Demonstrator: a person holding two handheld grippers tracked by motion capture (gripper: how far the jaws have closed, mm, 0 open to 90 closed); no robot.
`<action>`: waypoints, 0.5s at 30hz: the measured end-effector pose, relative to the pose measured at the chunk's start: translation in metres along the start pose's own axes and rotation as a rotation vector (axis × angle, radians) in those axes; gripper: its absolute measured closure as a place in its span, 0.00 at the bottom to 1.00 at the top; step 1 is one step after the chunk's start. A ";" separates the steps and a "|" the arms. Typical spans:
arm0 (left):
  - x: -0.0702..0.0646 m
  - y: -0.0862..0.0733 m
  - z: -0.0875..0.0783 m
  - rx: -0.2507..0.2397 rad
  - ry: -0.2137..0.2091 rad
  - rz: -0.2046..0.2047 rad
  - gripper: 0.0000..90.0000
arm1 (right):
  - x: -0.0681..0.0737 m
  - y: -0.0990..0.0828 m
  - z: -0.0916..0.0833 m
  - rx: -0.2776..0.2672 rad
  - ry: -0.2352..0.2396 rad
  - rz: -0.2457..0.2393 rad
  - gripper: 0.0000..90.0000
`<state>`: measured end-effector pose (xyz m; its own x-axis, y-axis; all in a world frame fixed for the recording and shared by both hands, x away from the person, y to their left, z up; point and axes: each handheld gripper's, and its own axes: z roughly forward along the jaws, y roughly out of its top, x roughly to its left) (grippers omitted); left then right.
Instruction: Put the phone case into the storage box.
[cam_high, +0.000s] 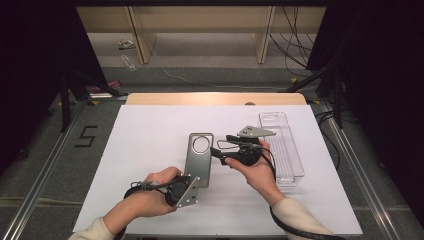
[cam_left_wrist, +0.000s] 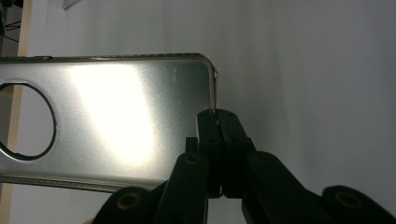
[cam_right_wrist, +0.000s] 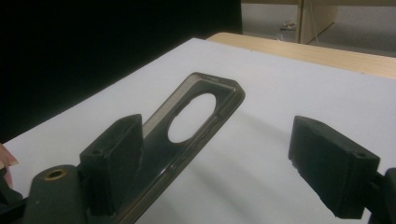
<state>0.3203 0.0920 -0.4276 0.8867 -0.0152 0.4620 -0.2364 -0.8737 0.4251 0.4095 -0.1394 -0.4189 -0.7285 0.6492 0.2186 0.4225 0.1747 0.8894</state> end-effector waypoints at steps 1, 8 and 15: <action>0.000 0.000 0.000 0.000 -0.001 0.002 0.98 | 0.000 0.000 0.000 -0.001 -0.001 0.001 0.22; 0.000 0.006 0.003 -0.005 -0.002 0.011 0.98 | -0.003 0.003 0.003 0.003 -0.014 0.023 0.25; 0.001 0.010 0.004 0.006 -0.011 0.036 0.98 | -0.007 0.005 0.006 0.016 -0.028 0.049 0.27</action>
<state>0.3201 0.0811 -0.4260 0.8820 -0.0524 0.4683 -0.2663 -0.8753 0.4037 0.4203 -0.1385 -0.4184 -0.6915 0.6775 0.2507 0.4661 0.1534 0.8713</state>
